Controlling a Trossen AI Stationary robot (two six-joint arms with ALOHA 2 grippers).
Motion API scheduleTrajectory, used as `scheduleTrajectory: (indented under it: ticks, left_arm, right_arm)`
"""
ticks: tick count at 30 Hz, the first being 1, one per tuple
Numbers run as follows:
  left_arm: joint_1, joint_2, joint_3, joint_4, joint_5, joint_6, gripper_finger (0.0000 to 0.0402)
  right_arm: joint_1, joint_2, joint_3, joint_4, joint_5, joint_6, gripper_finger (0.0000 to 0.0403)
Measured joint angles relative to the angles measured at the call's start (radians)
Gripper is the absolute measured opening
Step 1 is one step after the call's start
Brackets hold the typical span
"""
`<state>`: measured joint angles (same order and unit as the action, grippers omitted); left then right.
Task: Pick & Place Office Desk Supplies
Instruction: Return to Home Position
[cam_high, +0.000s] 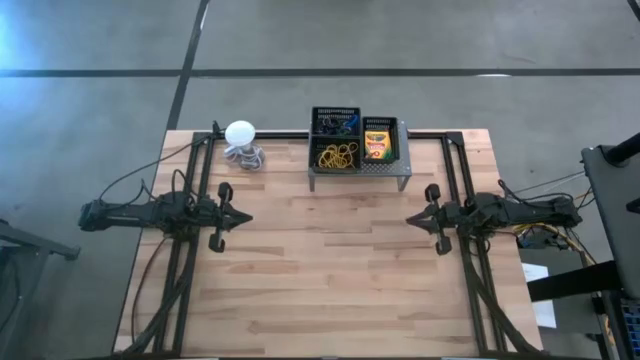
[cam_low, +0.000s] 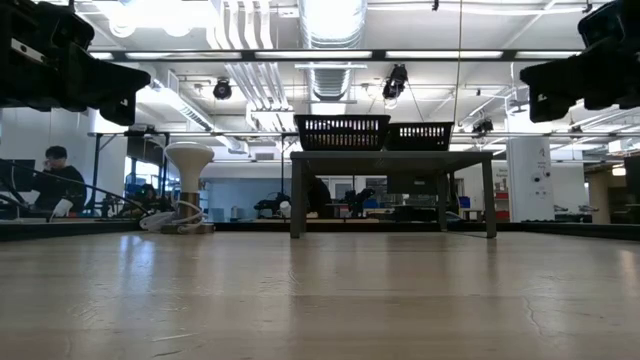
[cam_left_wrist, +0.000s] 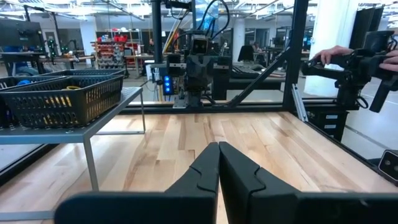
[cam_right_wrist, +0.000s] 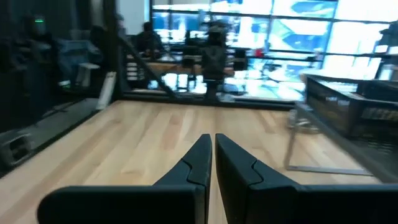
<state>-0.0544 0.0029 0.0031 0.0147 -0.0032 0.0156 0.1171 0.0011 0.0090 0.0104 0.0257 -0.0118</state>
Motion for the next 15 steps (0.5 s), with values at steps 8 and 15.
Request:
scheduleTrajectory:
  ticks: [8,15]
  left_arm:
    - [0.000,0.000,0.000,0.000,0.000,0.000,0.0016]
    - [0.000,0.000,0.000,0.000,0.000,0.000,0.0016]
  right_arm:
    - [-0.164,-0.001,0.000,0.001,-0.069,-0.065,0.0017]
    - [-0.188,-0.001,0.000,0.004,-0.086,-0.028,0.0017]
